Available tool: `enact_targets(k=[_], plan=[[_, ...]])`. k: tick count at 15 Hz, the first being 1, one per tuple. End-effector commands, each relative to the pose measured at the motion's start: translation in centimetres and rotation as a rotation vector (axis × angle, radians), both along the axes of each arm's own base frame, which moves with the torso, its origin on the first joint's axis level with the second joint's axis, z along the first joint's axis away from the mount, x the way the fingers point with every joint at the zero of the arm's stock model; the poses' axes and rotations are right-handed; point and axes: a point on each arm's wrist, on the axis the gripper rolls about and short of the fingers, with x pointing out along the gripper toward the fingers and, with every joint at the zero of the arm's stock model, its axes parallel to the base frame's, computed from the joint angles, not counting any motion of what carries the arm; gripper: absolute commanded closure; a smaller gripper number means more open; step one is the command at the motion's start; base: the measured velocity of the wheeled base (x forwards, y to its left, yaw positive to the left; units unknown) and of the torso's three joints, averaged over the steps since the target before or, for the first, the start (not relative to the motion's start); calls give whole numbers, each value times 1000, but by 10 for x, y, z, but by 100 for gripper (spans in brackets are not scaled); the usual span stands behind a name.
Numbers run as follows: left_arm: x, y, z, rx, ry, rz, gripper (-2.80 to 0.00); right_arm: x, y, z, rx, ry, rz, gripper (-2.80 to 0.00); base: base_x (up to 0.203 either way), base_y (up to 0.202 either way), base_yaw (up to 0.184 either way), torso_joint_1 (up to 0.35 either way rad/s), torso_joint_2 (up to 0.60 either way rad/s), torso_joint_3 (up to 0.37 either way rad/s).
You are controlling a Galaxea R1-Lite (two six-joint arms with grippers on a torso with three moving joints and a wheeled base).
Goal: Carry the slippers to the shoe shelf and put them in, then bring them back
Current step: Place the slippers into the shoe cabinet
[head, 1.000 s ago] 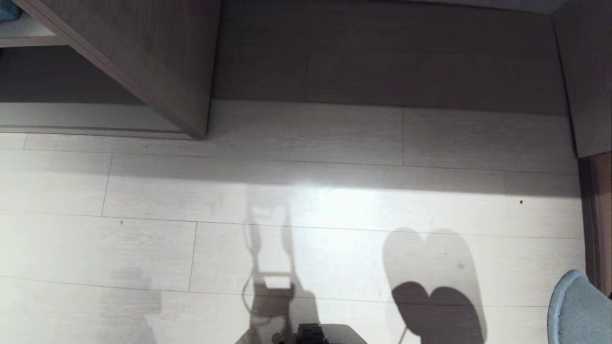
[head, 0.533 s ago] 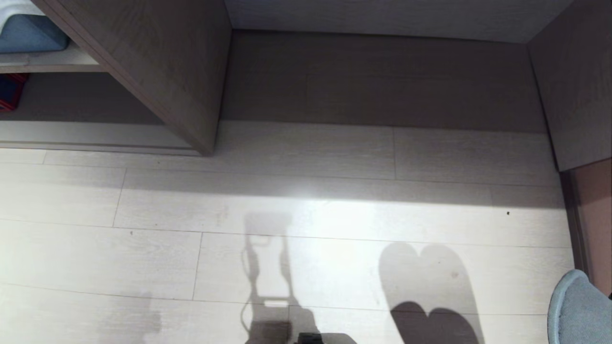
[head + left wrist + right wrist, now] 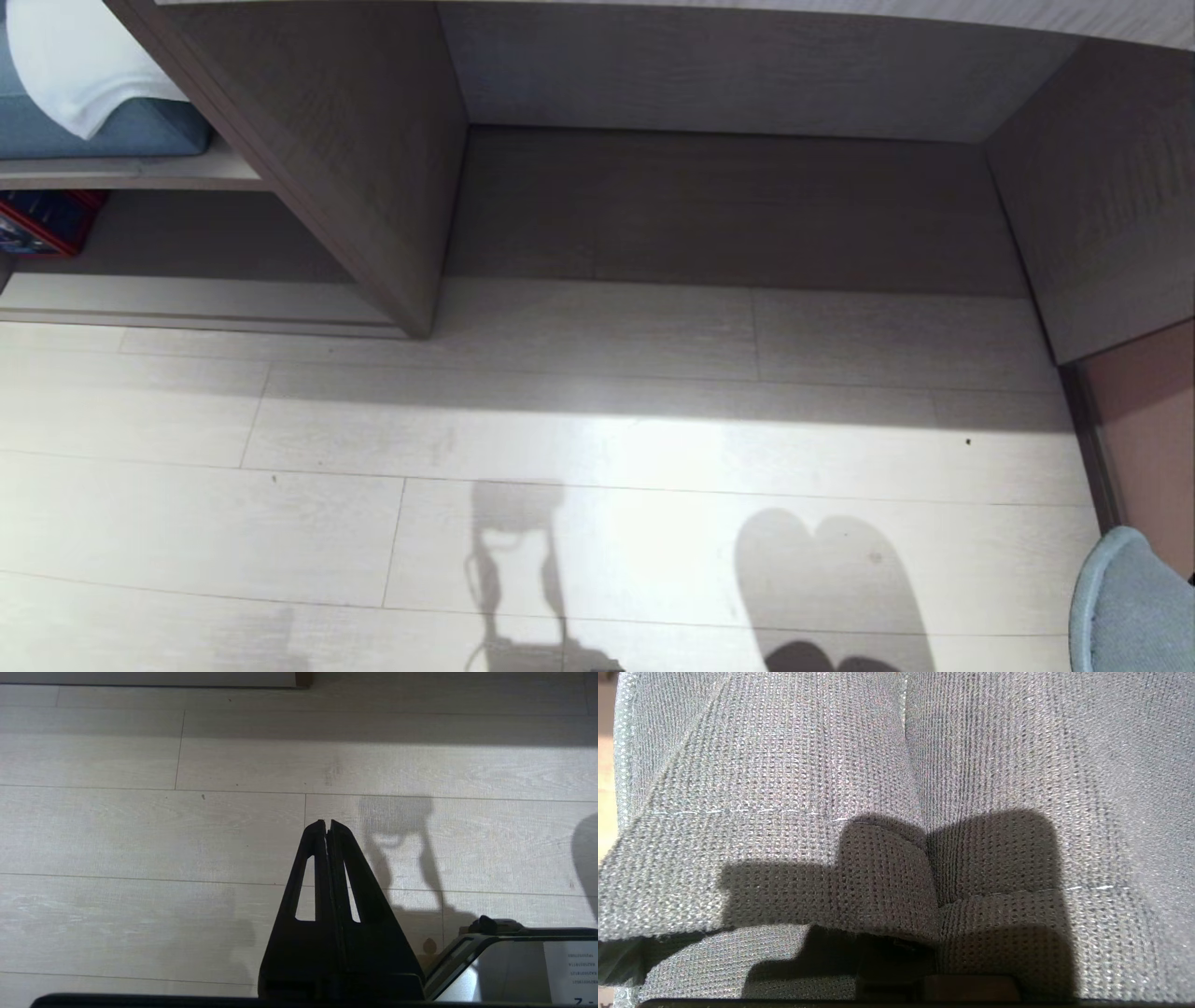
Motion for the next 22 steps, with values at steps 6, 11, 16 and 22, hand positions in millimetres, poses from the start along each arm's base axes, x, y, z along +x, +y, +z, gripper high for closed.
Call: enact_targets(k=[6, 11, 16, 22], plan=[[0, 0, 0, 1, 1, 0, 0, 0, 0, 0, -15, 2, 0, 0, 0, 0, 0, 5, 2, 205], [0, 0, 0, 1, 1, 0, 0, 0, 0, 0, -11, 2, 2, 0, 0, 0, 0, 2, 3, 203], [0, 0, 0, -4, -1, 0, 0, 0, 0, 0, 4, 1, -1, 0, 0, 0, 0, 5, 2, 205], [0, 0, 0, -5, -1, 2, 0, 0, 0, 0, -20, 2, 2, 0, 0, 0, 0, 2, -2, 203]])
